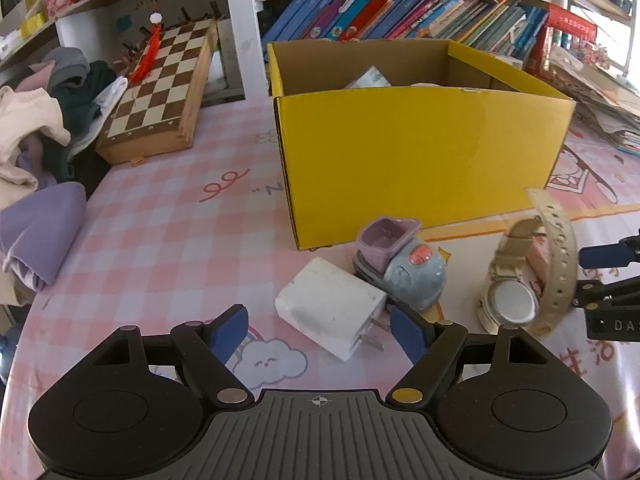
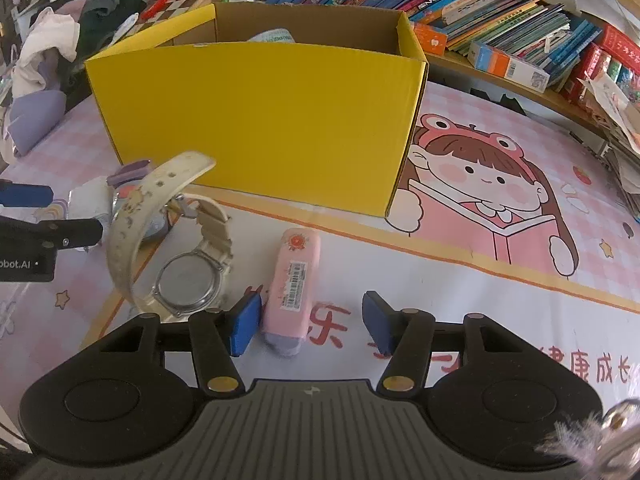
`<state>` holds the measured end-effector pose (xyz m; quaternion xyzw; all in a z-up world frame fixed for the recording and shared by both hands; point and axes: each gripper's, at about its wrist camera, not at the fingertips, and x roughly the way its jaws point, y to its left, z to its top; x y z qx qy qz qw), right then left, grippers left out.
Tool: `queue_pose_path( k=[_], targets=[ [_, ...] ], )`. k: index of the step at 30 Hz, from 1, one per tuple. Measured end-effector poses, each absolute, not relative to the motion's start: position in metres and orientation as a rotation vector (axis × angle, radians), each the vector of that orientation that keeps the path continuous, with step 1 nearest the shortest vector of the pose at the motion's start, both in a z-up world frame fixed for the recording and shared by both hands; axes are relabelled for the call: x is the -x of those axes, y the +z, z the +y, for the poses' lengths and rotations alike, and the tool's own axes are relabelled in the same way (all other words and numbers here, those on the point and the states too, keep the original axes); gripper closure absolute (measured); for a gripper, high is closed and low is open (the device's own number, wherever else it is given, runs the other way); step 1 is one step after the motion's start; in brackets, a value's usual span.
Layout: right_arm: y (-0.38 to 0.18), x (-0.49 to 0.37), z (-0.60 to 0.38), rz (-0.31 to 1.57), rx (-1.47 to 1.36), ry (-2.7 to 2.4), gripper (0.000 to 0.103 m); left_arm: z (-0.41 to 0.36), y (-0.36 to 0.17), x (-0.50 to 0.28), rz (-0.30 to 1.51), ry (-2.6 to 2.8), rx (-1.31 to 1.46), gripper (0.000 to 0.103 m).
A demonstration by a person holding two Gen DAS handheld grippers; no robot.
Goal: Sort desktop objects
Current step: 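Grasp the white charger with the left tool while the right tool grasps the pink stick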
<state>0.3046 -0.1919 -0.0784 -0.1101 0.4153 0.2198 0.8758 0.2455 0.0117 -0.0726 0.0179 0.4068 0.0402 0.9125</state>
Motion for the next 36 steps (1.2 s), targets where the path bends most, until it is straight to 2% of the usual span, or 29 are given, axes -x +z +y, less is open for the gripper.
queue_pose_path(
  k=[13, 16, 18, 22, 26, 31, 36],
  targets=[
    [-0.082, -0.320, -0.185, 0.857, 0.244, 0.508, 0.049, 0.013, -0.079, -0.260, 0.853, 0.106, -0.018, 0.025],
    [-0.082, -0.322, -0.184, 0.855, 0.240, 0.517, 0.049, 0.013, -0.080, -0.261, 0.851, 0.101, -0.010, 0.031],
    [-0.082, -0.322, -0.185, 0.857, 0.234, 0.523, 0.052, 0.013, -0.080, -0.260, 0.849, 0.090, -0.002, 0.037],
    [-0.082, -0.321, -0.184, 0.857, 0.229, 0.533, 0.061, 0.018, -0.080, -0.261, 0.853, 0.087, 0.030, 0.038],
    [-0.080, -0.321, -0.188, 0.860, 0.219, 0.518, 0.078, 0.021, -0.079, -0.258, 0.862, 0.094, 0.042, 0.038],
    [-0.080, -0.320, -0.192, 0.870, 0.210, 0.486, 0.080, 0.026, -0.078, -0.253, 0.874, 0.105, 0.047, 0.038],
    [-0.080, -0.317, -0.188, 0.864, 0.219, 0.480, 0.077, 0.024, -0.080, -0.253, 0.881, 0.107, 0.027, 0.036]
  ],
)
